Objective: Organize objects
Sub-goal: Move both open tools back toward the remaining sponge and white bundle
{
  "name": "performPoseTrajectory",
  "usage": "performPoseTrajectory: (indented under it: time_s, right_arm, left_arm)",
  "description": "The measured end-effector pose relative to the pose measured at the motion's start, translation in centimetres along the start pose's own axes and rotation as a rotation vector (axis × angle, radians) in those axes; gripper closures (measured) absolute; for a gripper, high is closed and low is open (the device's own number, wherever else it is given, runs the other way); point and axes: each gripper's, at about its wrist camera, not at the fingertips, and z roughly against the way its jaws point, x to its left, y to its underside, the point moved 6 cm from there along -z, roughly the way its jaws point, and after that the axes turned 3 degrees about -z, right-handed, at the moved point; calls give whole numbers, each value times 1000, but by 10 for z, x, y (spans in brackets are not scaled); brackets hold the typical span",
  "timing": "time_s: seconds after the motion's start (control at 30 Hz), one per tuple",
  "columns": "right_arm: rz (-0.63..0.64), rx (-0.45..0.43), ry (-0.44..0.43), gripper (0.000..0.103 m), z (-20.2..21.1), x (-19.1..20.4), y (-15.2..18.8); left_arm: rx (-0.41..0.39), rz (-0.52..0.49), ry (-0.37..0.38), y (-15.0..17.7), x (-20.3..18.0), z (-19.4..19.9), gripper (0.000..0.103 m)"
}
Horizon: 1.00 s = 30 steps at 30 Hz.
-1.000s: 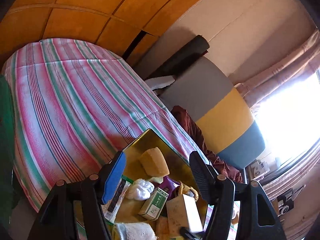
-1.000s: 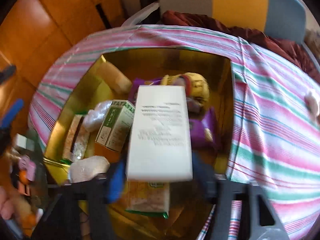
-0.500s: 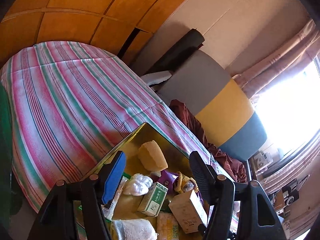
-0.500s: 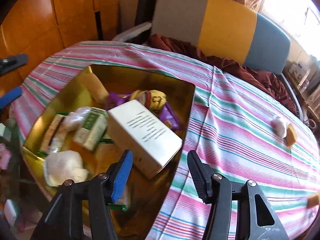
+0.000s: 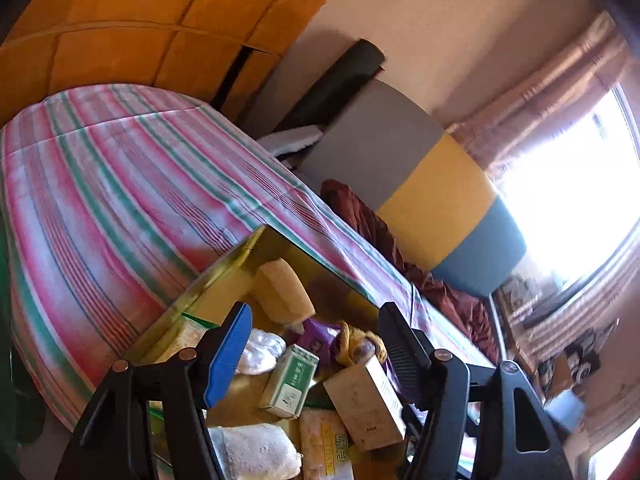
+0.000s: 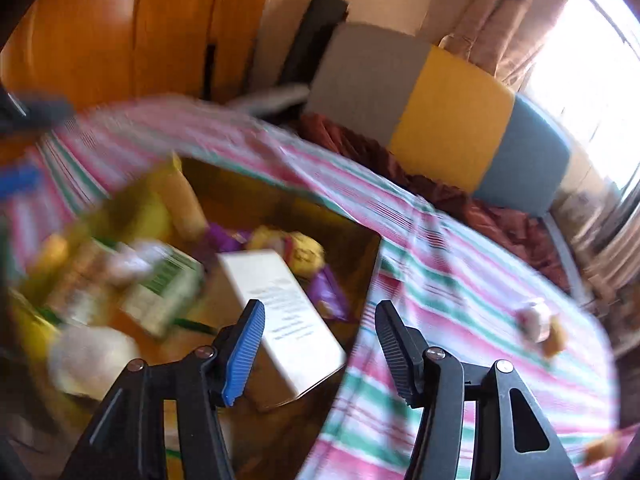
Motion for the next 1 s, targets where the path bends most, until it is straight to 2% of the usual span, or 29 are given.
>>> performPoseTrajectory:
  time_s: [0.13, 0.33, 0.63, 1.0]
  right_arm:
    - [-30, -27, 12, 37, 20, -17, 11]
    - [-107, -19, 46, 33, 32, -64, 34]
    - [-203, 35, 147, 32, 29, -145, 74]
    - [-326, 73, 213, 28, 23, -221, 110]
  left_arm:
    - [25, -71, 25, 13, -20, -6, 36]
    - [84, -194, 107, 46, -58, -12, 36]
    - [201, -351, 236, 107, -112, -14, 36]
    - [273, -509, 312, 162, -170, -14, 36]
